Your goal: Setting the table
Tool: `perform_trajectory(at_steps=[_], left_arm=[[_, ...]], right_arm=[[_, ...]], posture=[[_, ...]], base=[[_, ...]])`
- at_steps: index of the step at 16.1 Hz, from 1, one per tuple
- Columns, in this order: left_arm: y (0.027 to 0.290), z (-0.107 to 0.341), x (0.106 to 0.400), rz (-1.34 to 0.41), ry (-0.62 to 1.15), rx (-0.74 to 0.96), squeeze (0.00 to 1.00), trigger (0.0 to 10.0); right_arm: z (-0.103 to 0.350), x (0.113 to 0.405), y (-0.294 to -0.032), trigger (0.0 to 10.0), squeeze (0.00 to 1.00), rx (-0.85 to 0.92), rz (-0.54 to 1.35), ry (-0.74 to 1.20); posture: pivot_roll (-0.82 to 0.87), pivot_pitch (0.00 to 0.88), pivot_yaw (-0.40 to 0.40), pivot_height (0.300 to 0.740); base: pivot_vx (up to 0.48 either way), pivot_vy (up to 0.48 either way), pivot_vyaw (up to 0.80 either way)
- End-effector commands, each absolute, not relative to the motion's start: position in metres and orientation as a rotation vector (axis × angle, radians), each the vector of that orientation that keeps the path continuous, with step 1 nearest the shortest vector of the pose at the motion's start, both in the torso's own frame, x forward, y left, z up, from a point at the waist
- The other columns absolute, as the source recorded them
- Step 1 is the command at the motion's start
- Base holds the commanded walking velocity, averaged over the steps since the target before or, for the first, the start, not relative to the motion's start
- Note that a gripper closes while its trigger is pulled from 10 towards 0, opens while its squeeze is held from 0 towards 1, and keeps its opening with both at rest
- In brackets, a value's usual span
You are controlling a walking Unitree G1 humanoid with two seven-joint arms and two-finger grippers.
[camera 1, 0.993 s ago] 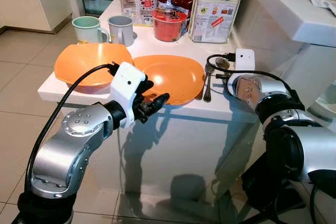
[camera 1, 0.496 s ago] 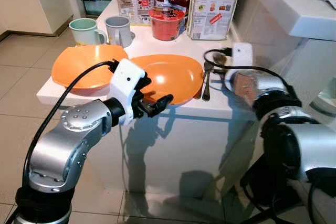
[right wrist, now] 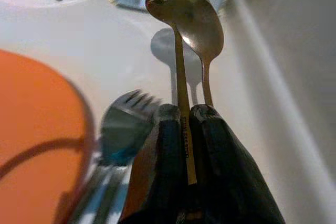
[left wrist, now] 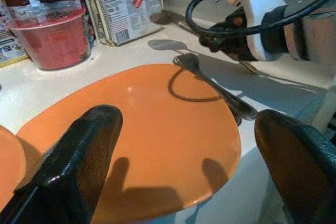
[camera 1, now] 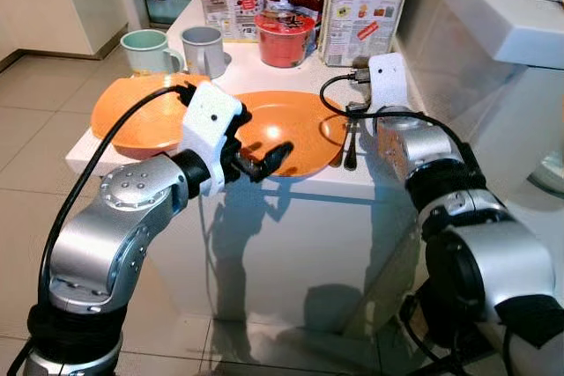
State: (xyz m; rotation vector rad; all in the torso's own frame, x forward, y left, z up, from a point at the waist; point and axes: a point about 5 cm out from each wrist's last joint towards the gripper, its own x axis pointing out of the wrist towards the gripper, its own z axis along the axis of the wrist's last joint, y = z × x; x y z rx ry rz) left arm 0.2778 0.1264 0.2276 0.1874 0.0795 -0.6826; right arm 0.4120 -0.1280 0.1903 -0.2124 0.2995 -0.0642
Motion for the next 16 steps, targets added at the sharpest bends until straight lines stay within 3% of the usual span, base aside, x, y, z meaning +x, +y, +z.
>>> perform_trajectory(at_steps=[1, 9, 12, 13, 14, 15, 16], left_arm=[[0.128, 0.23, 0.281, -0.658, 0.064, 0.199, 1.0, 10.0], [0.132, 0.235, 0.293, -0.555, 0.0, 0.201, 1.0, 10.0], [0.137, 0.231, 0.291, -0.492, -0.026, 0.208, 1.0, 10.0], [0.141, 0.23, 0.291, -0.412, -0.055, 0.219, 0.38, 10.0], [0.143, 0.229, 0.288, -0.361, -0.074, 0.208, 0.0, 10.0], [0.146, 0.227, 0.284, -0.316, -0.08, 0.176, 0.0, 10.0], [0.146, 0.227, 0.284, -0.311, -0.085, 0.177, 0.0, 10.0]], right_arm=[[0.197, 0.413, -0.13, 0.0, 0.0, -0.224, -0.081, 0.259], [0.224, 0.415, -0.112, 0.0, 0.0, -0.152, 0.094, 0.002], [0.237, 0.404, -0.098, 0.0, 0.0, -0.099, 0.205, -0.19], [0.242, 0.391, -0.094, 5.9, 0.0, 0.002, 0.277, -0.293], [0.248, 0.372, -0.098, 10.0, 0.0, 0.127, 0.324, -0.396], [0.247, 0.349, -0.107, 10.0, 0.0, 0.172, 0.345, -0.453], [0.244, 0.347, -0.108, 10.0, 0.0, 0.149, 0.337, -0.451]], posture=[[0.07, 0.0, -0.034, 0.74], [0.07, 0.0, -0.03, 0.74], [0.08, 0.0, -0.046, 0.74], [0.09, 0.0, -0.05, 0.74], [0.09, 0.0, -0.045, 0.74], [0.08, 0.0, -0.038, 0.74], [0.07, 0.0, -0.037, 0.74]], base=[[0.0, 0.0, 0.0], [0.0, 0.0, 0.0], [0.0, 0.0, 0.0], [0.0, 0.0, 0.0], [0.0, 0.0, 0.0], [0.0, 0.0, 0.0], [0.0, 0.0, 0.0]])
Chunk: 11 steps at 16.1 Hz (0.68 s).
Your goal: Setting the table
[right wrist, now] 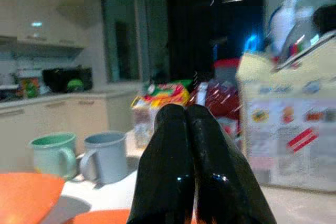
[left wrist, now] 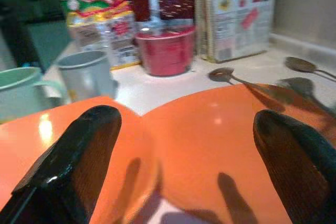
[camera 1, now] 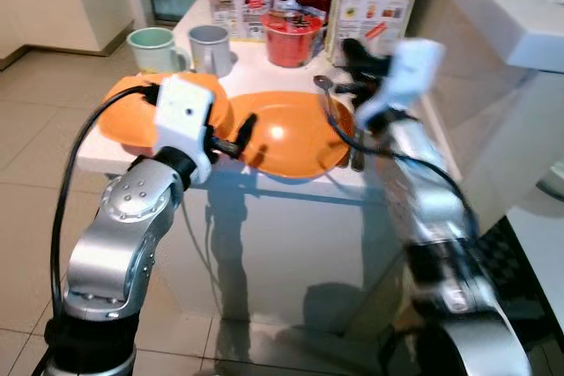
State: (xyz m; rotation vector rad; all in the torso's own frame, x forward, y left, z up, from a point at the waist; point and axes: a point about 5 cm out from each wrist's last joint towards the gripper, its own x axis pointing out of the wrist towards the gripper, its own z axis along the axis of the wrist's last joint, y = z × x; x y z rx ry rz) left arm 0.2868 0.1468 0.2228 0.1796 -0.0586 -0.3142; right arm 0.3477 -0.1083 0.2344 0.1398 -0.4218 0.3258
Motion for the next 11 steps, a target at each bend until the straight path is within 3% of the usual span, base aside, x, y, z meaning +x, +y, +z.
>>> perform_trajectory(at_steps=[1, 6, 11], left_arm=[[0.144, 0.225, 0.289, -0.302, -0.092, 0.203, 0.0, 10.0], [0.147, 0.212, 0.29, -0.259, -0.073, 0.227, 0.0, 10.0], [0.14, 0.212, 0.288, -0.265, -0.1, 0.283, 0.0, 10.0]], right_arm=[[0.224, 0.343, -0.113, 10.0, 0.0, 0.056, 0.287, -0.364], [0.207, 0.331, -0.124, 10.0, 0.0, -0.042, 0.191, -0.229], [0.196, 0.34, -0.13, 10.0, 0.0, -0.057, 0.121, -0.086]], posture=[[0.06, 0.0, -0.037, 0.74], [0.03, 0.0, -0.035, 0.74], [0.07, 0.0, -0.073, 0.74]], base=[[0.0, 0.0, 0.0], [0.0, 0.0, 0.0], [0.0, 0.0, 0.0]])
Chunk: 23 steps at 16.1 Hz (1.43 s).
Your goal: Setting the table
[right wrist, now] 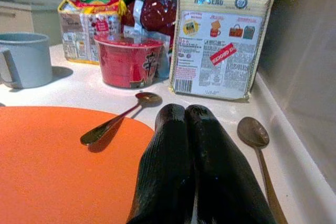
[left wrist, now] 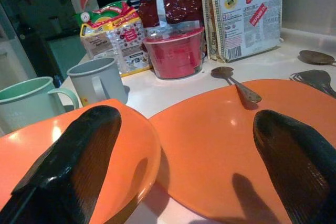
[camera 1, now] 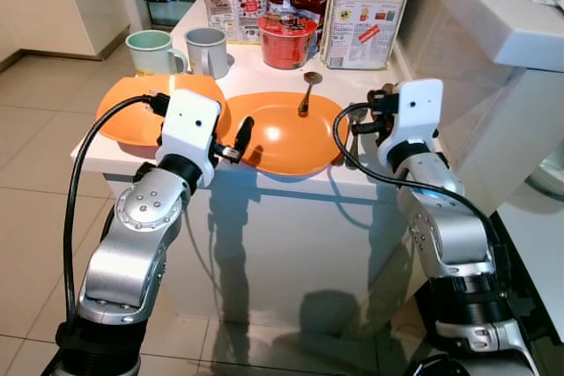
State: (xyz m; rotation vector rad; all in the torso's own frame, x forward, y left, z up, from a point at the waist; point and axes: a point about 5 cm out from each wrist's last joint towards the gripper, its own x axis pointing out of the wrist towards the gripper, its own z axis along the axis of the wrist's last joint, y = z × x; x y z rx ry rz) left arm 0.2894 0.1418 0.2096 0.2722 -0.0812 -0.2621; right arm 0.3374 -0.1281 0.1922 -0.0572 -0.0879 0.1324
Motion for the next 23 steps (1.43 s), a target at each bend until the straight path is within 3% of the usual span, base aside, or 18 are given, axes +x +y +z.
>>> perform_trajectory(at_steps=[1, 4, 5, 6, 7, 8, 9, 11, 12, 20, 23], left_arm=[[0.14, 0.213, 0.287, -0.258, -0.105, 0.292, 0.0, 10.0], [0.142, 0.216, 0.291, -0.209, -0.145, 0.306, 0.0, 10.0], [0.14, 0.218, 0.294, -0.207, -0.149, 0.311, 0.0, 10.0], [0.14, 0.22, 0.294, -0.205, -0.154, 0.308, 0.0, 10.0], [0.139, 0.221, 0.294, -0.205, -0.158, 0.309, 0.0, 10.0], [0.139, 0.223, 0.294, -0.211, -0.168, 0.314, 0.0, 10.0], [0.14, 0.225, 0.294, -0.218, -0.18, 0.335, 0.0, 10.0], [0.141, 0.225, 0.293, -0.227, -0.177, 0.356, 0.0, 10.0], [0.141, 0.224, 0.292, -0.242, -0.172, 0.37, 0.0, 10.0], [0.138, 0.216, 0.283, -0.318, -0.127, 0.444, 0.0, 10.0], [0.14, 0.216, 0.282, -0.319, -0.12, 0.459, 0.0, 10.0]], right_arm=[[0.196, 0.341, -0.128, 10.0, 0.0, -0.054, 0.122, -0.067], [0.2, 0.344, -0.121, 10.0, 0.0, -0.027, 0.172, -0.014], [0.199, 0.346, -0.121, 10.0, 0.23, 0.003, 0.185, 0.013], [0.2, 0.347, -0.12, 10.0, 0.62, 0.019, 0.194, 0.023], [0.199, 0.347, -0.119, 10.0, 0.87, 0.036, 0.205, 0.035], [0.199, 0.347, -0.114, 10.0, 0.82, 0.057, 0.229, 0.061], [0.198, 0.346, -0.103, 10.0, 0.0, 0.082, 0.283, 0.099], [0.199, 0.35, -0.096, 10.0, 0.0, 0.103, 0.313, 0.117], [0.2, 0.355, -0.095, 10.0, 1.0, 0.113, 0.314, 0.129], [0.203, 0.405, -0.091, 10.0, 1.0, 0.149, 0.256, 0.312], [0.209, 0.411, -0.086, 10.0, 1.0, 0.149, 0.264, 0.324]], posture=[[0.07, 0.0, -0.083, 0.74], [0.04, 0.0, -0.085, 0.74], [0.05, 0.0, -0.083, 0.74], [0.05, 0.0, -0.082, 0.74], [0.05, 0.0, -0.081, 0.74], [0.04, 0.0, -0.079, 0.74], [0.05, 0.0, -0.078, 0.74], [0.05, 0.0, -0.076, 0.74], [0.05, 0.0, -0.073, 0.74], [0.05, 0.0, -0.125, 0.74], [0.04, 0.0, -0.127, 0.74]], base=[[0.0, 0.0, 0.0], [0.0, 0.0, 0.0], [0.0, 0.0, 0.0], [0.0, 0.0, 0.0], [0.0, 0.0, 0.0], [0.0, 0.0, 0.0], [0.0, 0.0, 0.0], [0.0, 0.0, 0.0], [0.0, 0.0, 0.0], [0.0, 0.0, 0.0], [0.0, 0.0, 0.0]])
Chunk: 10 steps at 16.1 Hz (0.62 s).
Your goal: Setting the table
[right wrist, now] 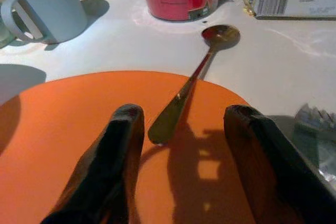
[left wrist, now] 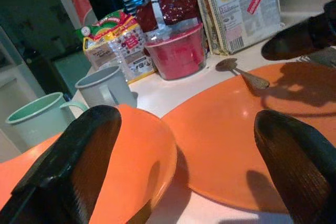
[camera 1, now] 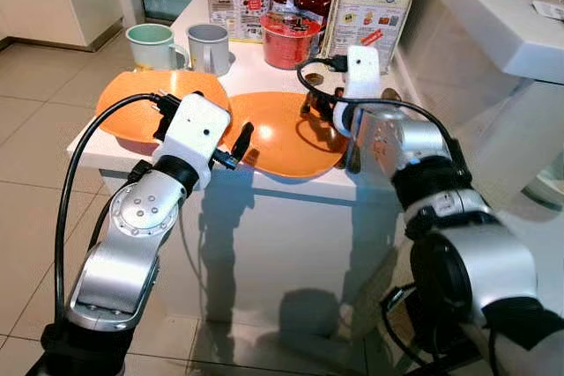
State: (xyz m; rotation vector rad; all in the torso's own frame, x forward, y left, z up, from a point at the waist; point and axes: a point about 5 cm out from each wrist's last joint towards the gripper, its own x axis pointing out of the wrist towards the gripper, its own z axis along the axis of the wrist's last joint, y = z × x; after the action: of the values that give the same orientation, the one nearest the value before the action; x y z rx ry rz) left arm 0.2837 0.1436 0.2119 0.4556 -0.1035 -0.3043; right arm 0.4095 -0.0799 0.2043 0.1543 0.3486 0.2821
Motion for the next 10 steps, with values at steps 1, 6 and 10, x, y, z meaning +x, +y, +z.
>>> perform_trajectory(at_steps=[1, 6, 10], left_arm=[[0.138, 0.217, 0.283, -0.335, -0.119, 0.48, 0.0, 10.0], [0.139, 0.222, 0.284, -0.357, -0.122, 0.511, 0.0, 10.0], [0.141, 0.223, 0.283, -0.358, -0.12, 0.522, 0.0, 10.0]], right_arm=[[0.212, 0.414, -0.086, 10.0, 1.0, 0.158, 0.266, 0.327], [0.223, 0.42, -0.09, 10.0, 1.0, 0.136, 0.222, 0.307], [0.223, 0.421, -0.085, 10.0, 0.85, 0.136, 0.216, 0.299]], posture=[[0.04, 0.0, -0.125, 0.74], [0.06, 0.0, -0.129, 0.74], [0.07, 0.0, -0.133, 0.74]], base=[[0.0, 0.0, 0.0], [0.0, 0.0, 0.0], [0.0, 0.0, 0.0]])
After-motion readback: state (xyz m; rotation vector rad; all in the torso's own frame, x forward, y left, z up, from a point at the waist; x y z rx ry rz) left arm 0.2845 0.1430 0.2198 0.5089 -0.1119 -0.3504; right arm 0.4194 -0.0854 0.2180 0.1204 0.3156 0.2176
